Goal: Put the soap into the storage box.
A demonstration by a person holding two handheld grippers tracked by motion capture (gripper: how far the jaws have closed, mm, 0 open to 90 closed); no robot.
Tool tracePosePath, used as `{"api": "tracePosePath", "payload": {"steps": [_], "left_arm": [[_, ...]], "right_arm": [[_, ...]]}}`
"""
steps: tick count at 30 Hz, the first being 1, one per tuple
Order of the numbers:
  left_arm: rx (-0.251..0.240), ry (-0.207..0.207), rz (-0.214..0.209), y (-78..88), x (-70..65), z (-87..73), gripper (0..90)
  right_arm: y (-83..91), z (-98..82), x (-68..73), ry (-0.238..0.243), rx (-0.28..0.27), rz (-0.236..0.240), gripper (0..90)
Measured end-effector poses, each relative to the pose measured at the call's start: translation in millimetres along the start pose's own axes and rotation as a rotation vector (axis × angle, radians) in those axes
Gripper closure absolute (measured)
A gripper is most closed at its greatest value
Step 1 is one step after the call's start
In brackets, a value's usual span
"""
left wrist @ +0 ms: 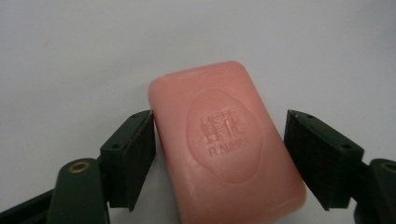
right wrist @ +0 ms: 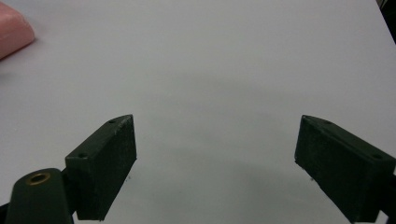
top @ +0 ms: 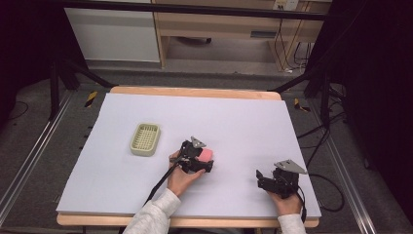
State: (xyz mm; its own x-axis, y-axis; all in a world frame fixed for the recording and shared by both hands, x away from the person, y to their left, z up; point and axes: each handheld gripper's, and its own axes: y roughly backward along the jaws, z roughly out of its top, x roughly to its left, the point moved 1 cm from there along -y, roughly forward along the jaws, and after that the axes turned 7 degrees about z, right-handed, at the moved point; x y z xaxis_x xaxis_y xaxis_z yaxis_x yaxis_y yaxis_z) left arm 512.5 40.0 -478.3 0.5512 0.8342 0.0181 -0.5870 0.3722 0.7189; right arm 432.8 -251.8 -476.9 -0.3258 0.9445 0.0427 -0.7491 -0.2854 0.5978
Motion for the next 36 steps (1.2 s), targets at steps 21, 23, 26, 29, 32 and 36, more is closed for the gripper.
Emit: {"api": "tracePosePath", "payload": {"steps": [21,23,26,29,32,36], "left_arm": [[0.014,-0.038,-0.009,0.5,1.8,5.7,31.3],[0.027,-0.037,-0.008,-2.3,1.0,7.1,30.7],[0.044,-0.036,-0.005,-6.6,1.3,7.0,31.4],[0.052,-0.040,0.004,-8.1,1.5,6.4,33.8],[0.050,-0.045,0.010,-8.0,1.3,6.4,35.3],[0.059,-0.041,0.007,-7.3,1.9,6.8,36.7]], "right_arm": [[-0.6,-0.1,0.0,0.003,0.003,0.002,12.8],[-0.5,-0.1,0.0,0.003,0.004,0.002,12.8],[-0.4,-0.1,0.1,0.002,0.003,0.004,12.8],[-0.4,-0.1,-0.4,0.005,0.007,0.005,12.8],[-0.6,0.0,0.1,0.003,0.004,0.005,12.8],[-0.7,-0.1,0.3,0.003,0.005,0.003,12.8]]}}
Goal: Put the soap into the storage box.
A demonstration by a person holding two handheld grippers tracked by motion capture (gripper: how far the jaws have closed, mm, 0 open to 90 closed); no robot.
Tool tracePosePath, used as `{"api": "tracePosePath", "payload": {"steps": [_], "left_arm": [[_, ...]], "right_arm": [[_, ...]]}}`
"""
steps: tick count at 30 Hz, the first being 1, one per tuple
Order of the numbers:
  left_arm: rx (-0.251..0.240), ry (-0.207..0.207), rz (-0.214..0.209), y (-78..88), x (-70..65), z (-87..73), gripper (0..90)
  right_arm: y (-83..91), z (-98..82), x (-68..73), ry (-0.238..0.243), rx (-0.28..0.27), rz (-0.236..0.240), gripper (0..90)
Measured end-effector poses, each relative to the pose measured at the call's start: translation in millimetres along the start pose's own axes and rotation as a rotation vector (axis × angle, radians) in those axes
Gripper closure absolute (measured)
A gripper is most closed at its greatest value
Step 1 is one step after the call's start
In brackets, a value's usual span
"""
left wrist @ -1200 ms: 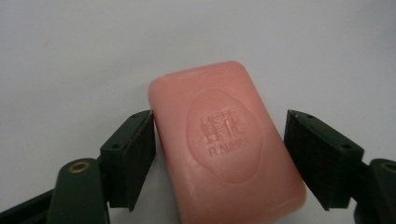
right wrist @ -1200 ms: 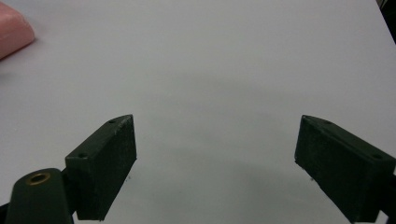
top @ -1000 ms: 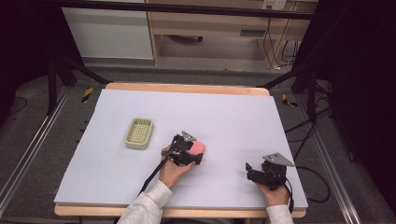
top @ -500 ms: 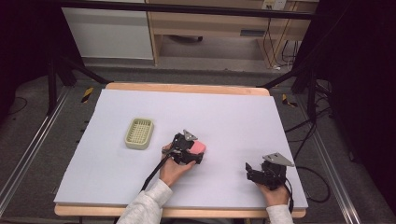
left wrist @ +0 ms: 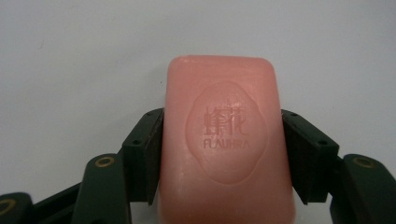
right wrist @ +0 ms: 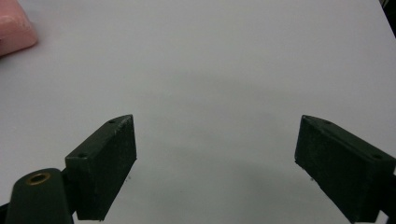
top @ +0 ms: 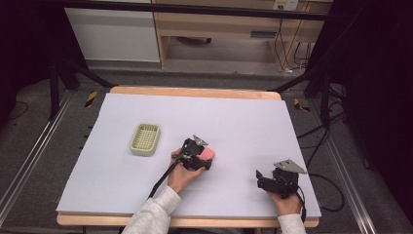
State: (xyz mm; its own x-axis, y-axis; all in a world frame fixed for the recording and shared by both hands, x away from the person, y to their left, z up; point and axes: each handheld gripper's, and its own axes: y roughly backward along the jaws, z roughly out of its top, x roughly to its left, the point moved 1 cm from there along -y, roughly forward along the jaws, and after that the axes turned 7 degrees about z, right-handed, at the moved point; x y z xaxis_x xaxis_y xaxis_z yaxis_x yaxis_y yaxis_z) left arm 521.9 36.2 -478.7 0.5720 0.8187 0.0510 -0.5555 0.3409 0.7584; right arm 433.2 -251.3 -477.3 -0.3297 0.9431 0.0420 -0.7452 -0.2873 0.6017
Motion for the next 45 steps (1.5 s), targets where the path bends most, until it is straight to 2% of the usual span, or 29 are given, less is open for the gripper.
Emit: {"api": "tracePosePath", "payload": {"steps": [8,18,24,28,31,38,45], "left_arm": [[0.007,0.000,0.002,2.9,2.4,0.4,37.1],[-0.028,0.003,-0.020,25.7,10.1,1.8,37.2],[-0.040,-0.004,-0.023,42.3,20.7,-4.5,37.1],[-0.048,0.006,-0.025,50.9,28.4,-7.9,37.2],[-0.053,0.004,-0.014,57.8,34.7,-10.6,37.1],[-0.058,0.021,0.001,70.9,49.2,-18.7,37.1],[-0.092,0.055,0.022,88.1,66.8,-26.4,37.2]], "right_arm": [[0.1,-0.1,-0.6,-0.001,0.000,0.000,12.8],[0.2,-0.1,-0.7,-0.003,-0.001,-0.003,12.8],[0.6,-0.1,-1.2,-0.002,-0.002,-0.008,12.8],[0.3,-0.1,-0.6,-0.003,-0.001,-0.009,12.8],[0.5,-0.2,-1.0,-0.002,-0.001,-0.012,12.8],[0.2,-0.3,-0.7,-0.003,0.000,-0.013,12.8],[0.3,-0.3,-1.2,-0.006,0.000,-0.014,12.8]]}}
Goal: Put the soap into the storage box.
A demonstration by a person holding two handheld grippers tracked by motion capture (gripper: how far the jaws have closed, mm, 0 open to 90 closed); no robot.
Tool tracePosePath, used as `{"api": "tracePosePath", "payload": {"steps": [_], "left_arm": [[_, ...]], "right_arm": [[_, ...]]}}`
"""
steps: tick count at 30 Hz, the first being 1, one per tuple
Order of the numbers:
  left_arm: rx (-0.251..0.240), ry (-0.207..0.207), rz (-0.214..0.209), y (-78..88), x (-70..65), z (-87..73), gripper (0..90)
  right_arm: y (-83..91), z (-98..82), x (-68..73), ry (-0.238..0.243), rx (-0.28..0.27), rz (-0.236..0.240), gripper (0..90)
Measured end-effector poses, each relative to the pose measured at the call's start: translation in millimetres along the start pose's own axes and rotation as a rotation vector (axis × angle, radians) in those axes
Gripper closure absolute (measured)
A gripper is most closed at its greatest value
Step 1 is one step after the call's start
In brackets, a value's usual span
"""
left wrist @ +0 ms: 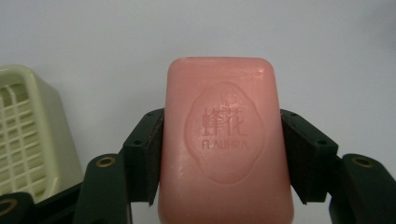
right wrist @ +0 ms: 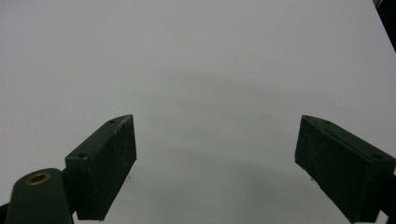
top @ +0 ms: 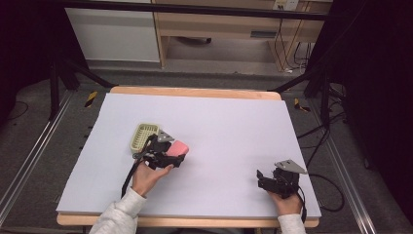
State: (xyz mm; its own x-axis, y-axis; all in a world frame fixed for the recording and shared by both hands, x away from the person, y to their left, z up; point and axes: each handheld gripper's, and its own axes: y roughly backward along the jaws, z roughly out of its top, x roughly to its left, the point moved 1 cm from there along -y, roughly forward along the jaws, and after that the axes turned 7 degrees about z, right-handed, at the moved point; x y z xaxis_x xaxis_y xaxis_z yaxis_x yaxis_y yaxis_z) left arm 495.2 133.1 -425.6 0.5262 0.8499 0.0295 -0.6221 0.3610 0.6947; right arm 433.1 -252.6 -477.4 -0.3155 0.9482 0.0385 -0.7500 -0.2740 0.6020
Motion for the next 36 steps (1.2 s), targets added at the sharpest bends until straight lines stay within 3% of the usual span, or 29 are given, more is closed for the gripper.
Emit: {"api": "tracePosePath", "payload": {"steps": [13,36], "left_arm": [[-0.016,0.054,0.041,14.7,28.2,-10.2,37.2],[-0.042,0.131,0.118,23.8,68.5,-7.0,37.2]], "right_arm": [[1.1,0.5,1.4,0.017,-0.003,0.003,12.9],[2.7,1.0,1.3,0.021,-0.007,0.002,12.8]]}}
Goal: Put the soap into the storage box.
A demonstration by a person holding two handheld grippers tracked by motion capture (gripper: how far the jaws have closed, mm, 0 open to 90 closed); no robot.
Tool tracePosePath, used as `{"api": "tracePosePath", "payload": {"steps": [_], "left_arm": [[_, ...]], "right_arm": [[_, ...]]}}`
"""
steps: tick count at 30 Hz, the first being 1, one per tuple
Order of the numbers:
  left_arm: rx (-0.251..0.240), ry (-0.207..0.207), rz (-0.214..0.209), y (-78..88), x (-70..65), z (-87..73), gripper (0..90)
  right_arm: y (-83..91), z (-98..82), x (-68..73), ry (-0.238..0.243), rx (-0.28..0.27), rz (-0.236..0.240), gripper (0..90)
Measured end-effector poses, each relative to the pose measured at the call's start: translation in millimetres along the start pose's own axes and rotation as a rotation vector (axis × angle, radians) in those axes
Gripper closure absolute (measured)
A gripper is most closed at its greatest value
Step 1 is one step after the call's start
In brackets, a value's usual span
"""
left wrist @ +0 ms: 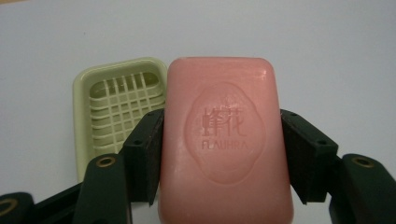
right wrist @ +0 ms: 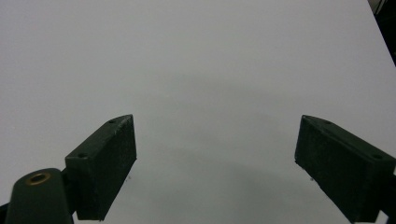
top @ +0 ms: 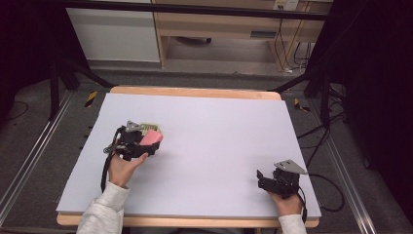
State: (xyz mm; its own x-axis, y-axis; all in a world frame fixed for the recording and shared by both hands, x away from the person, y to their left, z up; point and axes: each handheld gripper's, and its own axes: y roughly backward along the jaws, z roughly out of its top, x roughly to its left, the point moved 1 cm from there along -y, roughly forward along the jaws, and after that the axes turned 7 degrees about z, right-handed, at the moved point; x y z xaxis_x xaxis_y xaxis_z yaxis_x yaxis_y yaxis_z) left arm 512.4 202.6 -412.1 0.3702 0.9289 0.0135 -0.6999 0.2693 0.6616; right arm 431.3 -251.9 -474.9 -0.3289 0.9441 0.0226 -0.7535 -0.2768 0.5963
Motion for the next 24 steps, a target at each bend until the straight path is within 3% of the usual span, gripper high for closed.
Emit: {"api": "tracePosePath", "payload": {"steps": [24], "left_arm": [[0.022,0.031,0.061,-26.7,21.2,7.6,37.2]], "right_arm": [[-4.5,0.5,1.6,0.001,0.012,0.006,12.8]]}}
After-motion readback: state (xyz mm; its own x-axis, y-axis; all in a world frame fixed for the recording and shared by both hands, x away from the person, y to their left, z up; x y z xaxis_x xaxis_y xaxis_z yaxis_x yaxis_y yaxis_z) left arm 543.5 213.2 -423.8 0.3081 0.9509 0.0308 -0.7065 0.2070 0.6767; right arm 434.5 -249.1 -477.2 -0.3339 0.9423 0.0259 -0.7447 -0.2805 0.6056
